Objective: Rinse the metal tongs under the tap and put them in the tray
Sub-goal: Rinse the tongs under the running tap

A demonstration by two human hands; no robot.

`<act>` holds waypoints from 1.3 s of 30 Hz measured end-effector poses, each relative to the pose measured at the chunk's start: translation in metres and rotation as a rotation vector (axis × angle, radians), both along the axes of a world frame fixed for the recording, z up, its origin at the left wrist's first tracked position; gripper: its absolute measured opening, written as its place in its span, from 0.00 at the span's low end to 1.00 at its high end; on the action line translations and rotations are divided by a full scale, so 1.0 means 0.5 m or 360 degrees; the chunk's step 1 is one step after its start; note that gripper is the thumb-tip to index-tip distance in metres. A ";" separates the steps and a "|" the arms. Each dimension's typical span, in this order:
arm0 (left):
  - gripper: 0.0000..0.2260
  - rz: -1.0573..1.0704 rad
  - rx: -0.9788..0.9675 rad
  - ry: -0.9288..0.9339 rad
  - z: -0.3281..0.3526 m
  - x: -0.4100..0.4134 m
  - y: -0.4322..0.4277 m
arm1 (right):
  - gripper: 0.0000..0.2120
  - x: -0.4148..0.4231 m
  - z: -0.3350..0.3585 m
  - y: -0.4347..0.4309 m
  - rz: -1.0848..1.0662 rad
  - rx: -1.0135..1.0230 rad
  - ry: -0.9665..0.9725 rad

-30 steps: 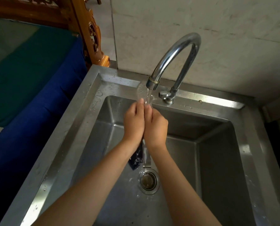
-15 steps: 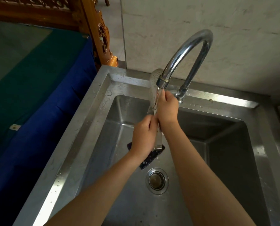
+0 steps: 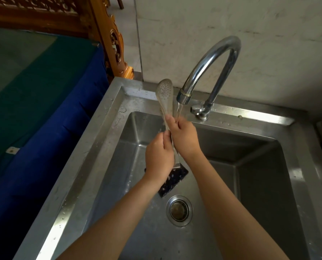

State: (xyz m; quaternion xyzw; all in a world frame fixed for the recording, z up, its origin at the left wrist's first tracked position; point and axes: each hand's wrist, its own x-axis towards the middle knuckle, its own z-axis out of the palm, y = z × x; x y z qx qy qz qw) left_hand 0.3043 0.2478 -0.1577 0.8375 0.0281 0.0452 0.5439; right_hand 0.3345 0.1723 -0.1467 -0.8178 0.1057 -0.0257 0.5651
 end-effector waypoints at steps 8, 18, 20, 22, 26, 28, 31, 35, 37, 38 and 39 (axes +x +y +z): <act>0.15 -0.0003 -0.0045 0.0013 -0.003 0.015 -0.023 | 0.13 -0.032 0.003 -0.010 -0.0112 -0.0446 -0.0083; 0.12 0.0017 -0.0193 0.0021 0.026 0.100 -0.040 | 0.08 -0.128 -0.008 0.011 0.0156 -0.1392 -0.0264; 0.14 0.0000 -0.0079 -0.0029 0.027 0.113 -0.049 | 0.13 -0.138 -0.012 0.016 0.0098 -0.1385 -0.0333; 0.13 0.0057 -0.0060 0.0047 0.021 0.119 -0.053 | 0.09 -0.136 -0.018 0.003 0.0058 -0.1146 -0.0380; 0.11 0.0196 -0.0545 0.0379 0.010 0.121 -0.050 | 0.12 -0.133 -0.027 -0.032 -0.0299 -0.0601 -0.0347; 0.14 0.0270 -0.0752 0.0517 0.007 0.119 -0.049 | 0.10 -0.126 -0.026 -0.037 -0.0315 -0.0305 -0.0105; 0.18 0.0303 -0.0852 0.0757 0.000 0.109 -0.048 | 0.13 -0.124 -0.027 -0.027 -0.0160 0.0248 0.0094; 0.24 0.0073 -0.0855 0.0897 -0.002 0.088 -0.049 | 0.14 -0.128 -0.024 -0.015 -0.0202 0.0610 0.0004; 0.22 0.0002 -0.0701 0.0688 -0.005 0.082 -0.045 | 0.13 -0.128 -0.028 -0.016 -0.0282 0.0645 -0.0014; 0.20 0.0029 -0.0554 0.0493 -0.004 0.080 -0.038 | 0.13 -0.129 -0.032 -0.017 -0.0314 0.0646 -0.0015; 0.18 0.0084 -0.0428 0.0274 -0.001 0.079 -0.030 | 0.14 -0.130 -0.035 -0.017 -0.0336 0.0640 -0.0012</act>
